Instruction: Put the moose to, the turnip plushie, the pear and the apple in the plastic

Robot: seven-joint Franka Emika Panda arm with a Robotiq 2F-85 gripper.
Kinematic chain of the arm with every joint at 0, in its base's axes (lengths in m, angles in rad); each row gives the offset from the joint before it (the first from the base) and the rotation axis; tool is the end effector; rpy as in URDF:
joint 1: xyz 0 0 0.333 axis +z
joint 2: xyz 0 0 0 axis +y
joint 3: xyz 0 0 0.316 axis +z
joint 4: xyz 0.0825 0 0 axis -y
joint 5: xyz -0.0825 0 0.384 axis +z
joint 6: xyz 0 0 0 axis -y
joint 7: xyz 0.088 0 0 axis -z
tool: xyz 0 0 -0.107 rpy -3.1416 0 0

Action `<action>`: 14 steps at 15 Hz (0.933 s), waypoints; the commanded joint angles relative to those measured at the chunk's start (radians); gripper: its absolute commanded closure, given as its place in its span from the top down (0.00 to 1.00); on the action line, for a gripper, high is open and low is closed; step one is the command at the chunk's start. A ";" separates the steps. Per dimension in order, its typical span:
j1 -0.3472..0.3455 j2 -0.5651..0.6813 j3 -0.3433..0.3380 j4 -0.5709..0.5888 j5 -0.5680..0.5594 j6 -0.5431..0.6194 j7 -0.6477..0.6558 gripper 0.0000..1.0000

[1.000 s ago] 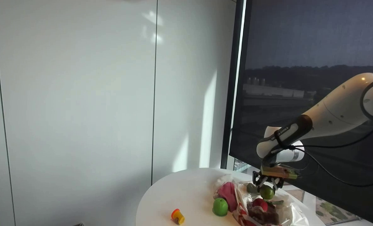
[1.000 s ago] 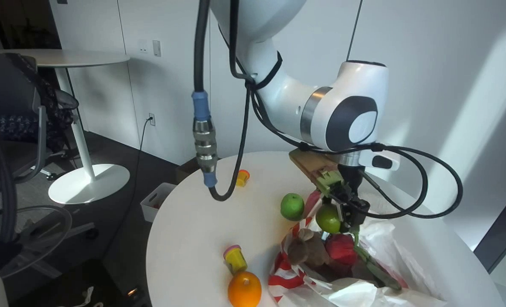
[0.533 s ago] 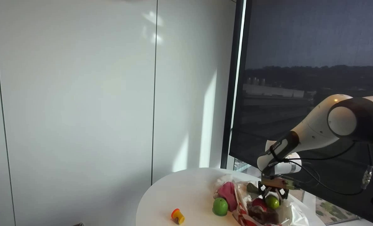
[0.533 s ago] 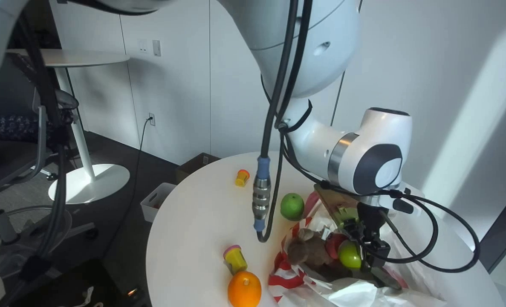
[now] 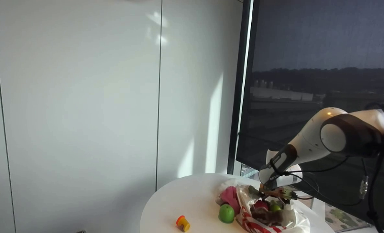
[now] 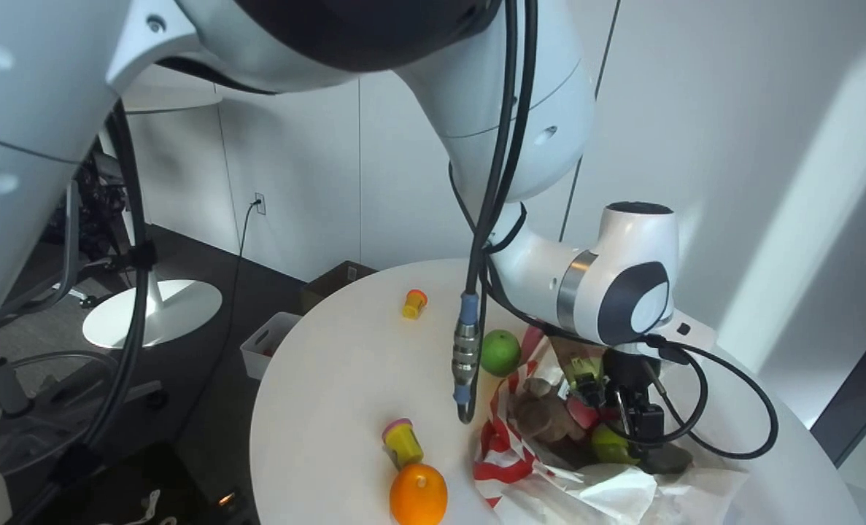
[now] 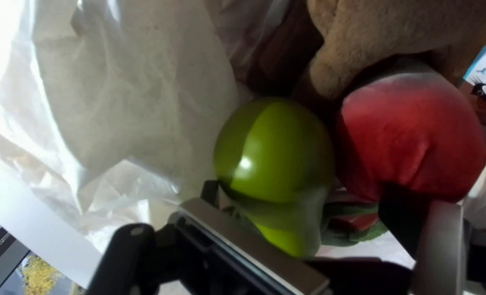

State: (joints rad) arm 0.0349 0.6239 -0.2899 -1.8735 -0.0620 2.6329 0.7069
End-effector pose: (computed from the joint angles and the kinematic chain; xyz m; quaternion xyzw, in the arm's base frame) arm 0.6351 -0.1512 0.2043 0.9049 -0.4066 0.0979 0.0786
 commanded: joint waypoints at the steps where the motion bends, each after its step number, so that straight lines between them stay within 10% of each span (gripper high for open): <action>1: 0.114 -0.093 -0.089 -0.122 -0.065 0.101 0.118 1.00; 8: 0.312 -0.326 -0.196 -0.374 -0.345 0.126 0.332 1.00; 14: 0.232 -0.487 0.027 -0.503 -0.393 0.093 0.218 1.00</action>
State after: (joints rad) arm 0.3214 0.2390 -0.3617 -2.2928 -0.4468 2.7258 1.0000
